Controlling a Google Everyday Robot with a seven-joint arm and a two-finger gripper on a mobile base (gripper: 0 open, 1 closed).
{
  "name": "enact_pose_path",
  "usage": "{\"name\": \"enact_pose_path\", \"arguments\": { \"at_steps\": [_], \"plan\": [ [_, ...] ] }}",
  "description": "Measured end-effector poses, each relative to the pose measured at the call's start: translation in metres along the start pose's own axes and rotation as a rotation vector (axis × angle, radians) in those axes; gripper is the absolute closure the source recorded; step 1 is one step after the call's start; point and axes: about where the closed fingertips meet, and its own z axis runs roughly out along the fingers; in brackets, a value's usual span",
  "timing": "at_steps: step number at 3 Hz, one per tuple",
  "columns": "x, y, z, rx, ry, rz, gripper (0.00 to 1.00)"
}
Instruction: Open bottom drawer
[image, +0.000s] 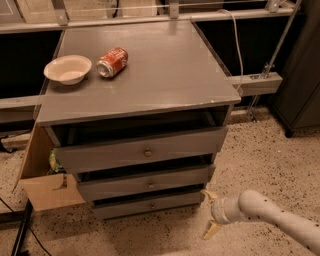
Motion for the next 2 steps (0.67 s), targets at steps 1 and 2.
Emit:
{"name": "enact_pose_path", "arguments": {
  "at_steps": [1, 2],
  "plan": [
    [0.0031, -0.0011, 0.0027, 0.001, -0.001, -0.025, 0.0],
    [0.0038, 0.0023, 0.0062, 0.001, 0.002, -0.036, 0.0]
  ]
}}
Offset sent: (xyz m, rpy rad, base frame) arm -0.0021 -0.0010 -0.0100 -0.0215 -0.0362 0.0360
